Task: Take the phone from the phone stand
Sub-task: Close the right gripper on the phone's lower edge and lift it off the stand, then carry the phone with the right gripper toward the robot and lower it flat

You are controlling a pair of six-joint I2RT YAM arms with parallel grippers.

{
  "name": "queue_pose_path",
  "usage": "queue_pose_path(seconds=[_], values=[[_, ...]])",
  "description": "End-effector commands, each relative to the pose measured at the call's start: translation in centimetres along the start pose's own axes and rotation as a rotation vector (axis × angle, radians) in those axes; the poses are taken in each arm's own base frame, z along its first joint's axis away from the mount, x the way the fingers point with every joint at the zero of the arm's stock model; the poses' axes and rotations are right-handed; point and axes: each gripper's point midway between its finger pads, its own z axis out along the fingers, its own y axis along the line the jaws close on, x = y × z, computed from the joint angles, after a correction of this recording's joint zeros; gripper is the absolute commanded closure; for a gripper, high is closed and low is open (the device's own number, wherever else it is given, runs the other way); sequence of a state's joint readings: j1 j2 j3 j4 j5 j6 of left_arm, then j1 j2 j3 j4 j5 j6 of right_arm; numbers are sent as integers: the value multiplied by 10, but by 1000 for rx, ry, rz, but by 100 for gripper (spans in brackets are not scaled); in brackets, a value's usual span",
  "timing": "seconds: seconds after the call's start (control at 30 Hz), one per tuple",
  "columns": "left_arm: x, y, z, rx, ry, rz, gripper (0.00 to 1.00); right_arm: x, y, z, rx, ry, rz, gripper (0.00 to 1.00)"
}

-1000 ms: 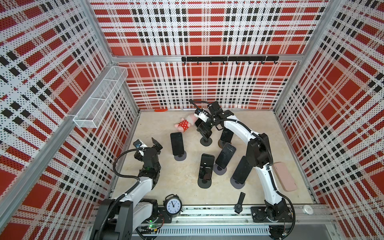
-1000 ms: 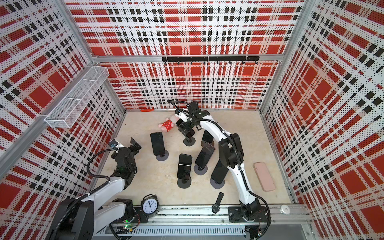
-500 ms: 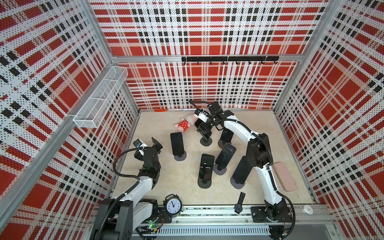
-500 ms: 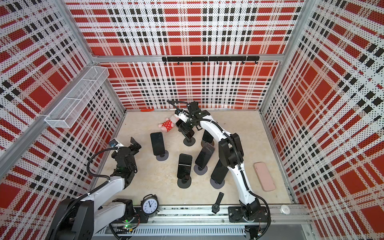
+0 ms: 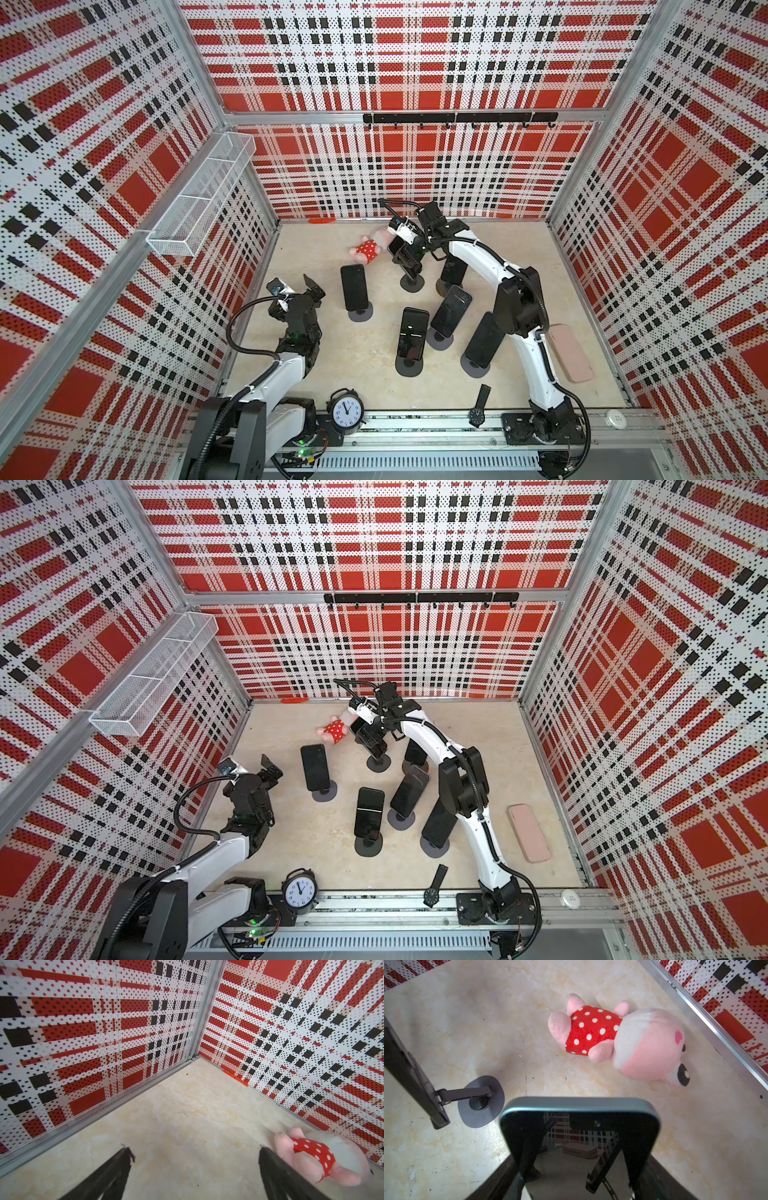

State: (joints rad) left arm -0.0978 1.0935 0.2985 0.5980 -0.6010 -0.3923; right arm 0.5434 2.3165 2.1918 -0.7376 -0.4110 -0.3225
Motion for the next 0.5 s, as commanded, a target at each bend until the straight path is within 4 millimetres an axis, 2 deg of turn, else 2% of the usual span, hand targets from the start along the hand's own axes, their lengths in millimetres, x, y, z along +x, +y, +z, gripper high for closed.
queue_pose_path(seconds=[0.0,0.27,0.47], values=[[-8,-7,2,18,-13,-3,2,-56,17,-51,-8,-145,-61,27],[-8,-8,3,19,-11,-2,2,-82,24,-86,12,-204,-73,27],[-7,-10,4,28,-5,3,2,-91,18,-121,93,-227,-79,27]])
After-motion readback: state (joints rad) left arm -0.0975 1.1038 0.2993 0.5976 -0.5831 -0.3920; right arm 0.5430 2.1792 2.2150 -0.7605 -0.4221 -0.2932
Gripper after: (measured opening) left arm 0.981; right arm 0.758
